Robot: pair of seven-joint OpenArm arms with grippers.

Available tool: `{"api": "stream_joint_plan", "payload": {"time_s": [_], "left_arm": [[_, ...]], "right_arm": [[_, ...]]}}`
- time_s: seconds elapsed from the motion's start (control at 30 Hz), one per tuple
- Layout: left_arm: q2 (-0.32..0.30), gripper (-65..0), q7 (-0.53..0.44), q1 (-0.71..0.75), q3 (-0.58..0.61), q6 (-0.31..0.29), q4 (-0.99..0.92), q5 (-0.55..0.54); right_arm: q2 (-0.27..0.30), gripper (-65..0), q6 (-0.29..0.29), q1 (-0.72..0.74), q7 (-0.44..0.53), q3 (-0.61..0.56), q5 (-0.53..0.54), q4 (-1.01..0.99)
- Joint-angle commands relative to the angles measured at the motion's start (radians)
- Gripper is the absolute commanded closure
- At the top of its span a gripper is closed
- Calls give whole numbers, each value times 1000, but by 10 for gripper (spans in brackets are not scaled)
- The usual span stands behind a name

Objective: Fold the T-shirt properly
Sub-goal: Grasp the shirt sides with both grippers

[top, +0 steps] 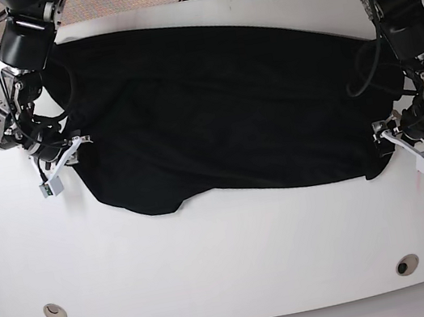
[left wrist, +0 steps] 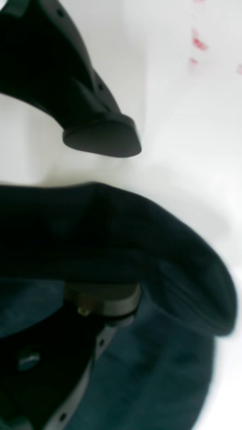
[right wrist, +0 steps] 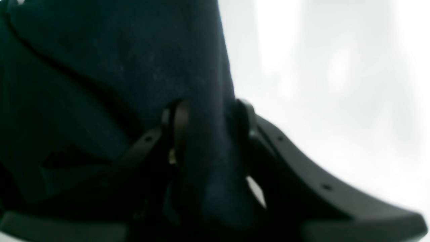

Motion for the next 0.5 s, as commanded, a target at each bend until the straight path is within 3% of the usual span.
{"api": "stream_joint_plan", "payload": {"time_s": [0.0, 0.23, 0.47], "left_arm": [[-8, -485, 37, -16, 1, -35, -15, 7], [7, -485, 109, -27, 1, -147, -12, 7], [38, -485, 124, -25, 7, -156, -12, 13]], "right_arm": [[12, -178, -1, 9, -15, 3, -11, 11], [12, -176, -1, 11, -15, -2, -12, 11], [15, -178, -1, 12, -15, -2, -12, 11]]}}
